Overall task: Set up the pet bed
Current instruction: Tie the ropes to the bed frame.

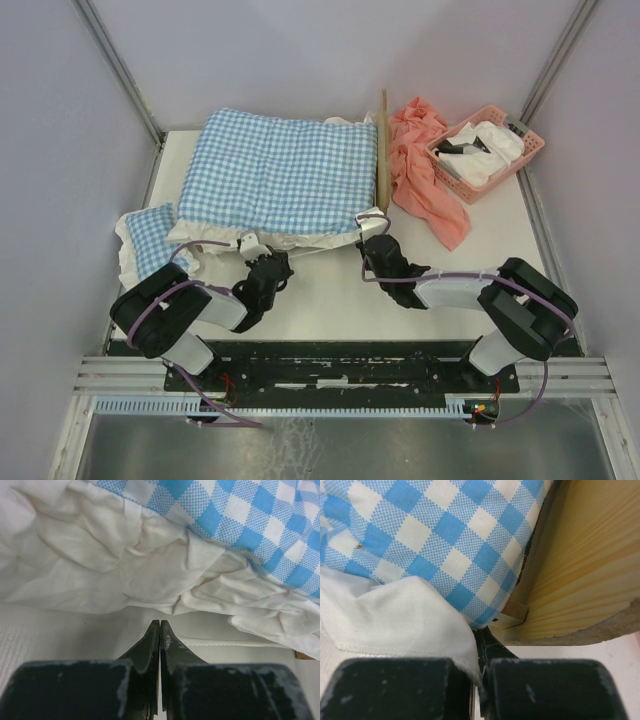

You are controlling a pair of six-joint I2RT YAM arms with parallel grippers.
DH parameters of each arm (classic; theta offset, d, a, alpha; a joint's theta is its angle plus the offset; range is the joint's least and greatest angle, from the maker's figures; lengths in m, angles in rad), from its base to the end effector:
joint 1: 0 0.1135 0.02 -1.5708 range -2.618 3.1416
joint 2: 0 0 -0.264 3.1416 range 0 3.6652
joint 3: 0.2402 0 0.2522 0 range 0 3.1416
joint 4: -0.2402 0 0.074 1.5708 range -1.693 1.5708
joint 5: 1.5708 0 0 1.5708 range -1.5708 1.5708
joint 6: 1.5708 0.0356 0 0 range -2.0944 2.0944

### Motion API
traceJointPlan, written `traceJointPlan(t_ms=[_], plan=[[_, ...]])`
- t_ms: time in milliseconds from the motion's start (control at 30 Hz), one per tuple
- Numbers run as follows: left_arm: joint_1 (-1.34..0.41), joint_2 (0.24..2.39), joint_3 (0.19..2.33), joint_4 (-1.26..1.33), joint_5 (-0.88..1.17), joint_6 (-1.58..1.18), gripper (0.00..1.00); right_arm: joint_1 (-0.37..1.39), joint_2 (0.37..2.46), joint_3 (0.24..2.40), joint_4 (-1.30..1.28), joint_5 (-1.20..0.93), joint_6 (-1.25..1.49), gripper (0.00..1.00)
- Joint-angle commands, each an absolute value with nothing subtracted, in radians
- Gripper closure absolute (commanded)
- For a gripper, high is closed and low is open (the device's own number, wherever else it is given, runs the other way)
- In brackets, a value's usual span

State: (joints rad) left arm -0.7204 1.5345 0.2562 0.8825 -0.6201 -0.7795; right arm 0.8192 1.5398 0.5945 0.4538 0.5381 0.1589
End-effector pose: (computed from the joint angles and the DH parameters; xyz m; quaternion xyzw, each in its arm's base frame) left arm 0.1891 -0.1385 0.1204 -0.1925 0.7873 -0.1740 0.5593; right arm 0.2155 0.2039 0.1646 -0.1389 0.8266 0.0314 0.5444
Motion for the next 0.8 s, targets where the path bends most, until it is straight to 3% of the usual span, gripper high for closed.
traceJointPlan(t_ms=[0, 500, 567, 667, 767], plan=[[-0.711, 1.553, 0.265, 0.837, -0.727, -0.783, 0.97, 0.767, 1.524, 0.623, 0.518, 0.642, 0.16, 0.98], [-0.704, 1.54, 0.305, 0.77, -0.597, -0.828, 0.96, 0.739, 1.55, 0.645, 0.46, 0.581, 0.244, 0.98], [-0.709, 1.509, 0.297, 0.765, -0.55, -0.831, 0.84, 0.741, 1.522, 0.664, 0.38, 0.542, 0.264, 0.91], [-0.719, 1.414, 0.285, 0.67, -0.53, -0.84, 0.65, 0.74, 1.429, 0.666, 0.227, 0.515, 0.335, 0.66], [-0.736, 1.282, 0.283, 0.519, -0.531, -0.824, 0.54, 0.739, 1.291, 0.676, 0.006, 0.521, 0.43, 0.53]])
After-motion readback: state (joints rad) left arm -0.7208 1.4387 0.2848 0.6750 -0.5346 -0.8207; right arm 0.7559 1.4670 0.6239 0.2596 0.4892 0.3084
